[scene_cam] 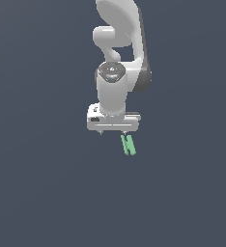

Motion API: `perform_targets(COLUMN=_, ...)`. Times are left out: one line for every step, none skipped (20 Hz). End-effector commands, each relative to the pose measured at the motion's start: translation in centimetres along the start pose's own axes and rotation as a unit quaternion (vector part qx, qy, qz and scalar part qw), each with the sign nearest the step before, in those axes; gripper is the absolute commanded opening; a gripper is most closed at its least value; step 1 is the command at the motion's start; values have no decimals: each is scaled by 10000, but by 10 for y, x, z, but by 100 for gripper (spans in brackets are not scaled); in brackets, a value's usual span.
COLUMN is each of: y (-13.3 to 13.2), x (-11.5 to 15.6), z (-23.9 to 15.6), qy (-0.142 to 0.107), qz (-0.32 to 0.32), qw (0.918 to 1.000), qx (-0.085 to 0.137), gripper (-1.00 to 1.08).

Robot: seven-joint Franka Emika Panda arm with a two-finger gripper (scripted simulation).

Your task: Pick up the object and move it to a goal position.

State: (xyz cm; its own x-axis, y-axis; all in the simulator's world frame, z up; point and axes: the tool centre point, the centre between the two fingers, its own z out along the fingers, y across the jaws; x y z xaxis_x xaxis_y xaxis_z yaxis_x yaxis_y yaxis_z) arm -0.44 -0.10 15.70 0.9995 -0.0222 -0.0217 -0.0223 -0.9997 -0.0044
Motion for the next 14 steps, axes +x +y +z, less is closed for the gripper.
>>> perform_targets(y=0, x=0, z=0, qy=0, qz=0, qw=10000, qx=0, gripper=100)
perform_targets(y=1, x=0, z=0, qy=-1, qz=3, qw=10000, qx=-4, gripper=100)
perform_targets(y=3, x=0, z=0, qy=-3, qz=11, qw=10000, qx=-12, gripper=100)
perform_targets(y=6, x=0, z=1, qy=-7, qz=25, qw=10000, qx=-26, gripper=100)
perform_targets(y=10, x=-1, z=1, qy=-12, qz=44, qw=10000, qx=-45, gripper=100)
perform_targets(y=15, x=-1, z=1, qy=-18, qz=68, qw=10000, qx=-70, gripper=100)
perform_targets(y=22, x=-2, z=2, qy=-27, qz=97, qw=9999, qx=-99, gripper=100)
perform_targets(y=28, x=-2, z=3, qy=-34, qz=123, qw=9998, qx=-126, gripper=100)
perform_targets(y=32, x=-3, z=3, qy=-40, qz=143, qw=9998, qx=-146, gripper=100)
perform_targets(y=35, x=-3, z=3, qy=-45, qz=157, qw=9997, qx=-162, gripper=100)
perform_targets(y=37, x=-3, z=4, qy=-47, qz=166, qw=9997, qx=-171, gripper=100)
perform_targets(y=38, x=-3, z=4, qy=-48, qz=168, qw=9997, qx=-174, gripper=100)
perform_targets(y=38, x=-3, z=4, qy=-48, qz=168, qw=9997, qx=-174, gripper=100)
perform_targets(y=36, x=-3, z=3, qy=-46, qz=161, qw=9997, qx=-166, gripper=100)
